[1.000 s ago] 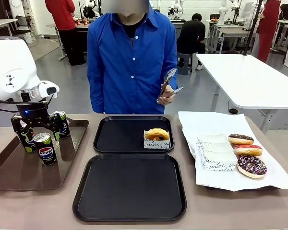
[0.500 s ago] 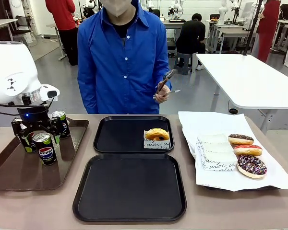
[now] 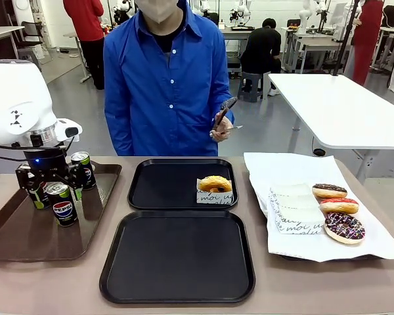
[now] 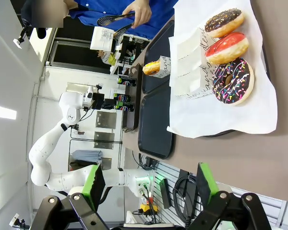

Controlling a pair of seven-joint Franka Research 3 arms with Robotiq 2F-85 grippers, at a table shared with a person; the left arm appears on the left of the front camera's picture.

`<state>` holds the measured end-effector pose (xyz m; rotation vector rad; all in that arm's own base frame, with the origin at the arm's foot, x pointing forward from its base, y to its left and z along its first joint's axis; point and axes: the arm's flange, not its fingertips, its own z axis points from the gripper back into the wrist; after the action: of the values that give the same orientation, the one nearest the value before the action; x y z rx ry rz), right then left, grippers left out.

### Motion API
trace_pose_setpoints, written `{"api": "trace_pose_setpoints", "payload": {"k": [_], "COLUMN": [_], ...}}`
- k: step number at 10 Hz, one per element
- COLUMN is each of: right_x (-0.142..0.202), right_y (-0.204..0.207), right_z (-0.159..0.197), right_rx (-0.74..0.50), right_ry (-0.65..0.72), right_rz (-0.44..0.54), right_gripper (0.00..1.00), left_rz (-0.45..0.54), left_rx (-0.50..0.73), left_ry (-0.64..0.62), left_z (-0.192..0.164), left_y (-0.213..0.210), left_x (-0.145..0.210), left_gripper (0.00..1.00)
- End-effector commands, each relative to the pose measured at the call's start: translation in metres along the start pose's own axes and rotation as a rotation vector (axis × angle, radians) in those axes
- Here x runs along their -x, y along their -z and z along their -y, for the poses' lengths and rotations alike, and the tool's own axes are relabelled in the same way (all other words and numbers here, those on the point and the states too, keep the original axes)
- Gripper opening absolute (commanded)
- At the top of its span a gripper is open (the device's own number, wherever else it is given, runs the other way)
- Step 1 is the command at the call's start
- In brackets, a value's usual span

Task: Set up donuts and drinks on trays.
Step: Pick up one Pepsi coke and place it on the Flat Tray.

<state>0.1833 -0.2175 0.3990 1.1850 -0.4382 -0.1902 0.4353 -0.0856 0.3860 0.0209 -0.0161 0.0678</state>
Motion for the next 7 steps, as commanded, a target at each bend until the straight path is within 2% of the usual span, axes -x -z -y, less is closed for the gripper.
{"api": "trace_pose_setpoints", "payload": {"k": [1,7], "right_x": [-0.0010,-0.0010], "right_y": [-0.0010,-0.0010], "right_z": [0.0003,0.0003], "right_rx": [-0.017,-0.017], "right_ry": [-0.010,-0.010], "right_rz": [0.008,0.008], "right_gripper": [1.00,1.00], "left_rz": [0.012,0.015], "left_rx": [0.028,0.026], "left_ry": [-0.039,-0.021], "left_z": [0.0022,0.0011], "left_y": [0.0051,0.0041], "left_x": [0.0020,-0.0009], "left_gripper": [1.00,0.47]}}
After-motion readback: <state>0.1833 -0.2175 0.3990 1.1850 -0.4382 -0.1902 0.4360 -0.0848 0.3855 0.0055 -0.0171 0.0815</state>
